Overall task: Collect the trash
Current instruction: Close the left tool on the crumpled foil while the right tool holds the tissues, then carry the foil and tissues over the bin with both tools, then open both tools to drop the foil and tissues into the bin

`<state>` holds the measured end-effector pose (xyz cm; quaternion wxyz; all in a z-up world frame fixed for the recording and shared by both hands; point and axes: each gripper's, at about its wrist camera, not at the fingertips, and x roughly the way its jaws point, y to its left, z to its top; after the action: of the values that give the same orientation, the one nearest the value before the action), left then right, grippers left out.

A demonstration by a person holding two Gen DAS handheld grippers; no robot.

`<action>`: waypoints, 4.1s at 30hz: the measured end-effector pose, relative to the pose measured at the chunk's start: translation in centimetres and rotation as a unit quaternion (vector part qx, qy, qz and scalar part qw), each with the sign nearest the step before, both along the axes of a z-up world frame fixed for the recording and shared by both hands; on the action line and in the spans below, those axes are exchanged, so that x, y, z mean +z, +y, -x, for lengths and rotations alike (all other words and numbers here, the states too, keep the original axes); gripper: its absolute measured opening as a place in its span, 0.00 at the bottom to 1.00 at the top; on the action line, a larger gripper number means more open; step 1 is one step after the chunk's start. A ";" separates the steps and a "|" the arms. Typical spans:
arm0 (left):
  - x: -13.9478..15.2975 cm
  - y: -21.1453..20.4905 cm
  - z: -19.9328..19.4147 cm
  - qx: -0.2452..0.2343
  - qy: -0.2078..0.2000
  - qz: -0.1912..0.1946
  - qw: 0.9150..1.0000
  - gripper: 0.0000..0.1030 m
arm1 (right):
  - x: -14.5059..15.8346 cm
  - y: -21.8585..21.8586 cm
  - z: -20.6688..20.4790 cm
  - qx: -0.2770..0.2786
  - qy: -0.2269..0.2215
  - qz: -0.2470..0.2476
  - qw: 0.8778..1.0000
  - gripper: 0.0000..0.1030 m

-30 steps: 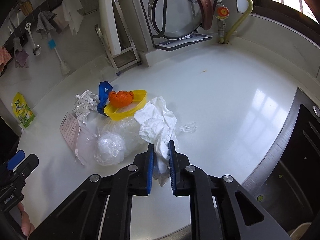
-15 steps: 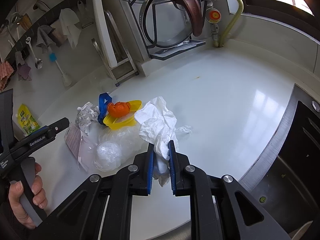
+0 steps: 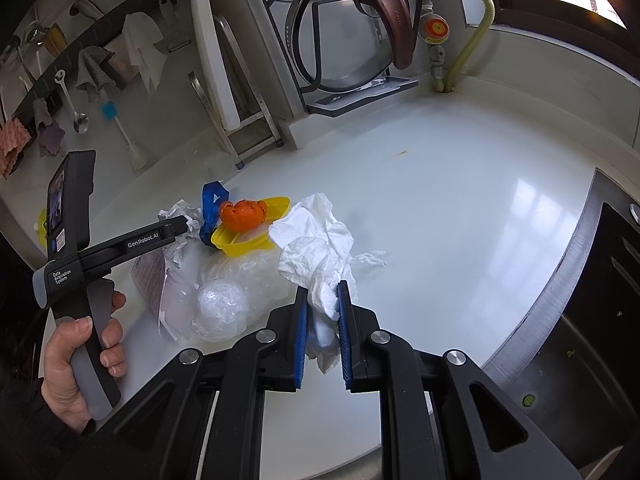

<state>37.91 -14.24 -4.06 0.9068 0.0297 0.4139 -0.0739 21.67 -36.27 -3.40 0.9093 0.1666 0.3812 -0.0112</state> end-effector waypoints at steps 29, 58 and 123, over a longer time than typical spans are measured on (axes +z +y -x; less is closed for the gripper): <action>6.6 6.3 11.1 -0.009 -0.068 0.026 0.997 0.29 | 1.7 2.0 2.9 0.013 -0.034 0.024 0.999 0.13; 3.7 13.9 36.5 -0.039 -0.088 0.000 0.995 0.29 | 2.2 15.3 25.7 0.071 -0.062 0.007 0.996 0.13; -6.6 13.0 42.5 -0.076 0.039 0.008 0.996 0.61 | -7.1 17.6 32.7 0.068 0.046 -0.024 0.996 0.37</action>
<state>-4.57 -1.22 -10.63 0.8819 0.0509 0.4448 -0.1475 -10.99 -18.68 -10.53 0.8854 0.1615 0.4328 0.0522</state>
